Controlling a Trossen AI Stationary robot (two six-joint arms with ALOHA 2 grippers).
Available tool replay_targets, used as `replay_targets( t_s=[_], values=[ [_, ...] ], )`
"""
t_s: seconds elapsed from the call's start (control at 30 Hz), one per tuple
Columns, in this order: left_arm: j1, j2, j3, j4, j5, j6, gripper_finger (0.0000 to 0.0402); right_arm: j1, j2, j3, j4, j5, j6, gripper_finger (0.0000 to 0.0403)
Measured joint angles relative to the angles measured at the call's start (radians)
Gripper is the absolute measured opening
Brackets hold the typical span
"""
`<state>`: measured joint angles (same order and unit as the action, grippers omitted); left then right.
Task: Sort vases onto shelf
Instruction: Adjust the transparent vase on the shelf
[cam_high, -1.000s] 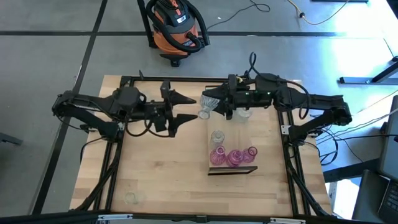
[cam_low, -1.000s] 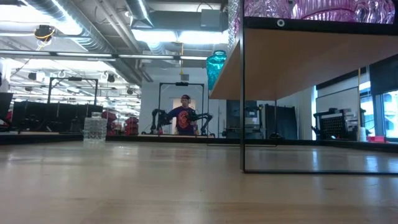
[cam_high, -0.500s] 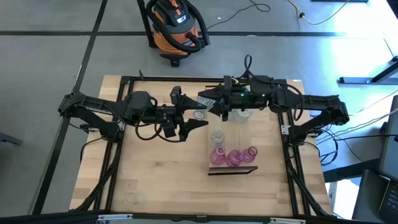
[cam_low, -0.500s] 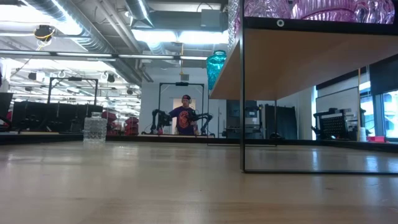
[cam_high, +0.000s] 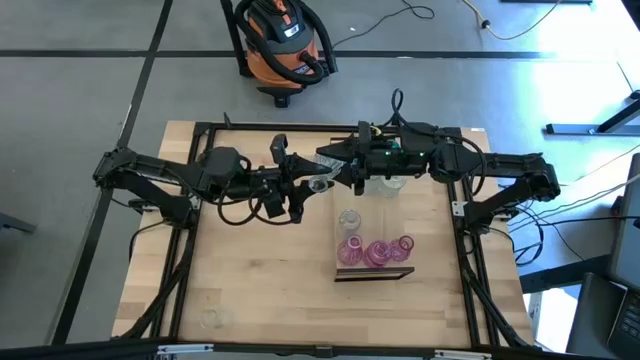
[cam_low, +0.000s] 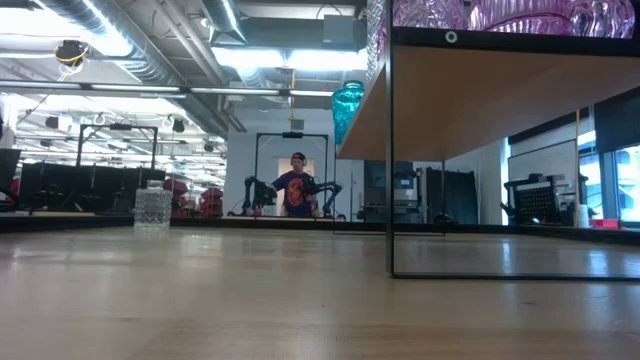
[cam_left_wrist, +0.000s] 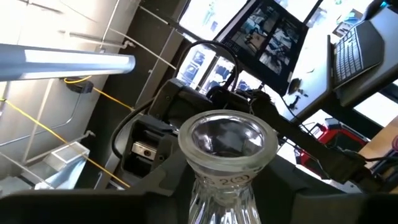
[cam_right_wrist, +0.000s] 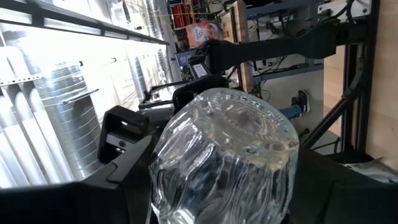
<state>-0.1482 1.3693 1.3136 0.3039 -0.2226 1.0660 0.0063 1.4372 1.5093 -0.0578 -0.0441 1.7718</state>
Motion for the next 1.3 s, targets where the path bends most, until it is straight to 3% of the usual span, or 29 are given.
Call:
replay_targets(
  t_s=[0.4,0.77,0.93,1.1,1.3],
  values=[
    [-0.030,0.001,-0.002,0.045,-0.118,0.005,0.0113,-0.002,0.003,-0.002,0.053,-0.010,-0.070,0.0260],
    [-0.073,-0.034,-0.002,0.043,-0.317,-0.233,0.0113,0.000,-0.025,0.000,0.068,-0.057,-0.222,0.0365],
    [-0.067,-0.055,-0.002,-0.074,-0.323,-0.561,0.0113,0.001,-0.093,0.001,0.059,-0.059,-0.374,0.0375],
    [-0.018,-0.049,-0.002,-0.256,-0.272,-0.893,0.0113,0.020,-0.189,0.002,0.006,0.005,-0.575,0.0359],
    [0.102,0.019,-0.001,-0.325,-0.094,-1.090,0.0113,0.109,-0.297,0.002,-0.111,0.176,-0.764,0.0337]
  ],
)
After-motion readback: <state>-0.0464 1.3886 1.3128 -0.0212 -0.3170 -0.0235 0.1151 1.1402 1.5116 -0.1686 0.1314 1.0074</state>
